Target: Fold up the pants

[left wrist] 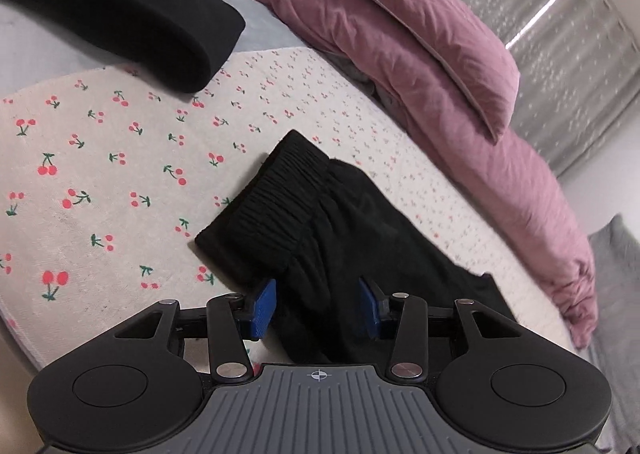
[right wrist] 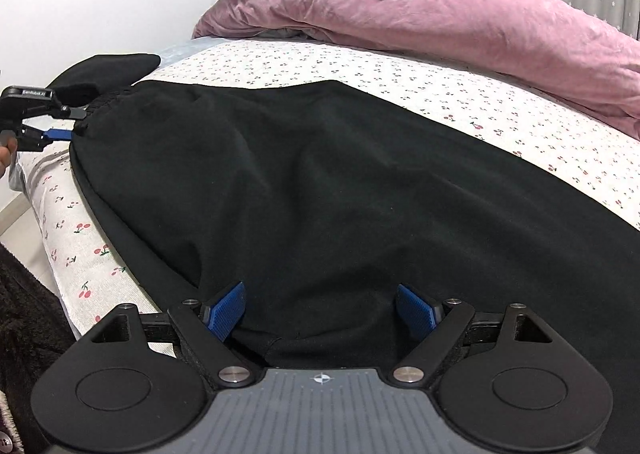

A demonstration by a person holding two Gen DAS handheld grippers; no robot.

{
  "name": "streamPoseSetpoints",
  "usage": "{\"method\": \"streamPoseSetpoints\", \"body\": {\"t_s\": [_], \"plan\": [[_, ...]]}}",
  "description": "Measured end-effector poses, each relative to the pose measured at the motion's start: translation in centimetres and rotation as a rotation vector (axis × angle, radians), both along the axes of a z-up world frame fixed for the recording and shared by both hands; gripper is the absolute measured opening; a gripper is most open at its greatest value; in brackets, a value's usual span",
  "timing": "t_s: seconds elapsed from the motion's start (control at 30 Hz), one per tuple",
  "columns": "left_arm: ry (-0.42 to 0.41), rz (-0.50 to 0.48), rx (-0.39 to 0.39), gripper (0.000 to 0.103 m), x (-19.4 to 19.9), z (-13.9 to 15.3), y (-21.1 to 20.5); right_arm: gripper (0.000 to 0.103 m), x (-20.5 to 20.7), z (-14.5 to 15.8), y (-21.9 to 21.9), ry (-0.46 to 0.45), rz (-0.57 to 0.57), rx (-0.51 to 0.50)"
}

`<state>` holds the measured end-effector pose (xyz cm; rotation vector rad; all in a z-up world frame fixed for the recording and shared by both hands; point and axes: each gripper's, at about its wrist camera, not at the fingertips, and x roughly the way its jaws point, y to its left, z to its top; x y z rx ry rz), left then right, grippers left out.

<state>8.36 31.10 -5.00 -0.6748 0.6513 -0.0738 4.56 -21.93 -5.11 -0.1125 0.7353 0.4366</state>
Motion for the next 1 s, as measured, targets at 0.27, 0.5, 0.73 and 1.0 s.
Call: {"method": "streamPoseSetpoints", "body": {"t_s": [0.27, 0.5, 0.73, 1.0], "plan": [[-0.032, 0.062, 0.117, 0.002, 0.4, 0.5, -1.1, 0.084, 0.0, -0.1, -0.4, 0.002, 0.004, -0.003], [0.080, 0.093, 0.305, 0.008, 0.8, 0.4, -2.7, 0.085, 0.7, -0.3, -1.3, 0.047, 0.010, 0.027], [0.041, 0.134, 0.486, 0.043, -0.6, 1.9, -4.5, 0.085, 0.1, 0.9, -1.8, 0.028, -0.021, 0.018], [-0.177, 0.023, 0.623, 0.072, -2.1, 4.1, -9.6, 0.086, 1.3, 1.4, -6.1, 0.013, -0.233, 0.077]]}}
